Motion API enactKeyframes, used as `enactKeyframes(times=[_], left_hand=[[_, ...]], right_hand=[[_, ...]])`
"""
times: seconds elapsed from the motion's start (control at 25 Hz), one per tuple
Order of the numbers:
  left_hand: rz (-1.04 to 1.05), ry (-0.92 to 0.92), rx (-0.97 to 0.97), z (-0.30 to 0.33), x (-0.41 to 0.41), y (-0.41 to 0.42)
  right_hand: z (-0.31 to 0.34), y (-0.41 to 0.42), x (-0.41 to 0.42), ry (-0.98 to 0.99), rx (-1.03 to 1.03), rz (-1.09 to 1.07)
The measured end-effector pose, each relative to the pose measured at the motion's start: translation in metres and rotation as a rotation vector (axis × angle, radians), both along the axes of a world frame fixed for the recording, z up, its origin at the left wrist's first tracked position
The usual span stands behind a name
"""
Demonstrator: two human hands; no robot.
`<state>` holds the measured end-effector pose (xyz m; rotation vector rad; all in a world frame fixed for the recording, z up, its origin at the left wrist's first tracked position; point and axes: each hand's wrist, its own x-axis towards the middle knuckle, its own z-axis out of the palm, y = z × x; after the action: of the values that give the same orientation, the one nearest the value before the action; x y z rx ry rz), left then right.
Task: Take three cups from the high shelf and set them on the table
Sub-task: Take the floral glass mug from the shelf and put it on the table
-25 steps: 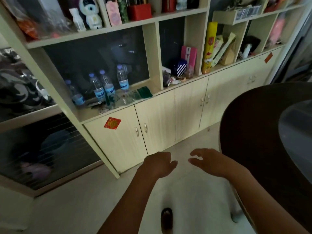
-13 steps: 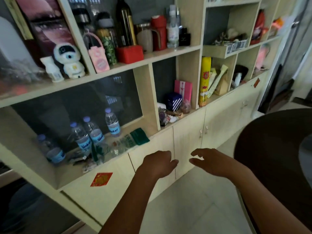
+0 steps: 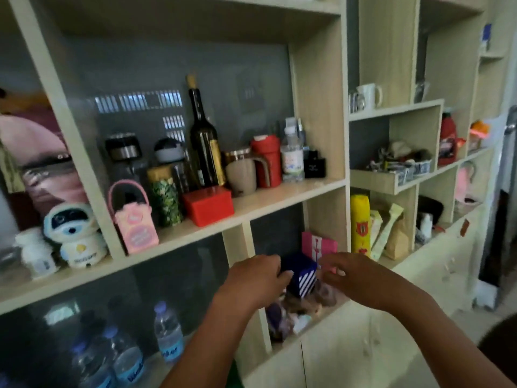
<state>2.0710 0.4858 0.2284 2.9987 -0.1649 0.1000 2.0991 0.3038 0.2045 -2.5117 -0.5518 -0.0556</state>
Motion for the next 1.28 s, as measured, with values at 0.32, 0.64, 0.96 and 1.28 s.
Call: enactKeyframes(times=[0.32,0.64,0.96,1.28], left_hand=[[-0.059,-0.584,0.151,0.135,0.079,0.006],[-0.019,-1.195,0.452,0.28,0.136,0.041],[0.014,-1.261,0.706,0.32,0.216,0.042],[0.175,-1.405,0.783,0.316,0.249,0.037]], right_hand=[[0.12,0.007,0.09,-0.405,0.122,0.031],[0.264,0.05,0.155,-0.875,0.3,0.006],[0.357,0.052,0.218,-0.927,0.394,-0.034],[0.41,0.063,0.25,-0.942,0.584,0.008]])
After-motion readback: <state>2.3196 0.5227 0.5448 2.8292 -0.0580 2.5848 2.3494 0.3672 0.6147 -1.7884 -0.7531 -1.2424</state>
